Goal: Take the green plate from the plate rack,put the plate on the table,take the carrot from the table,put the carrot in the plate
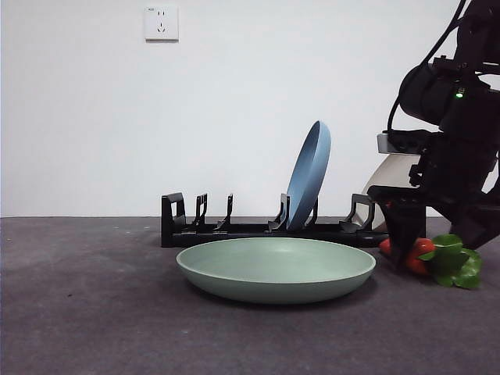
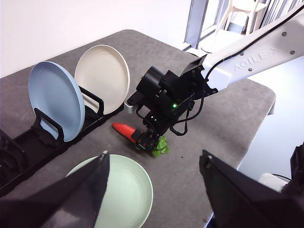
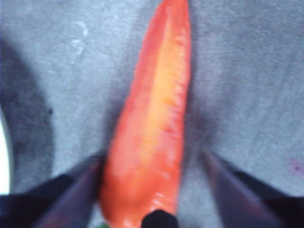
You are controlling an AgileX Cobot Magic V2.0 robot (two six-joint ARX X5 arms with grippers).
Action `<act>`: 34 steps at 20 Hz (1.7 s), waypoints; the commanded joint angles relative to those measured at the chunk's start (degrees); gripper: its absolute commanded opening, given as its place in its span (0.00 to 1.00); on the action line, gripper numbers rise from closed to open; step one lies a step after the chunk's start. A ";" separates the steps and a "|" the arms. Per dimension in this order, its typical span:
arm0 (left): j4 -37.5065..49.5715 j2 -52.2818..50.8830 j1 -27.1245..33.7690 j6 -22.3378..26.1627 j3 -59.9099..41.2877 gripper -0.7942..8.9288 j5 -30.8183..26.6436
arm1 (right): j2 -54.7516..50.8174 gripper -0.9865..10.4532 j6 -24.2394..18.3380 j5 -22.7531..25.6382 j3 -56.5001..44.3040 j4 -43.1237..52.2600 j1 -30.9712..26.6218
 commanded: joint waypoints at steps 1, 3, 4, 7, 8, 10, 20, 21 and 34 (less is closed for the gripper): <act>-0.22 -0.13 -0.11 -0.37 -0.22 0.41 0.07 | 0.70 0.16 0.59 -0.11 0.04 0.17 0.09; -0.70 -0.13 -0.11 -0.37 -0.22 0.41 0.04 | 0.70 0.07 0.57 -0.11 0.04 0.09 0.09; -0.87 -0.13 -0.11 -0.37 -0.22 0.41 0.04 | 0.68 0.07 0.57 -0.11 0.04 -0.04 0.09; -0.90 -0.13 -0.11 -0.37 -0.22 0.41 0.04 | -3.19 0.07 0.59 -0.04 0.04 -1.57 0.50; -0.90 -0.13 -0.11 -0.37 -0.22 0.41 0.04 | -6.01 0.07 0.81 -0.04 0.04 -1.73 1.20; -0.90 -0.11 -0.11 -0.37 -0.22 0.41 0.04 | -12.48 0.07 1.68 -0.09 0.04 -1.79 3.91; -1.33 -0.13 -0.11 -0.37 -0.22 0.40 0.15 | -6.64 0.07 7.10 -0.02 0.04 5.09 23.69; -1.51 -0.13 -0.11 -0.37 -0.22 0.40 0.15 | -4.85 0.07 7.10 0.04 0.04 5.46 24.33; -3.45 -0.13 -0.11 -0.37 -0.22 0.40 0.09 | 0.83 0.58 7.04 0.07 0.09 5.53 25.29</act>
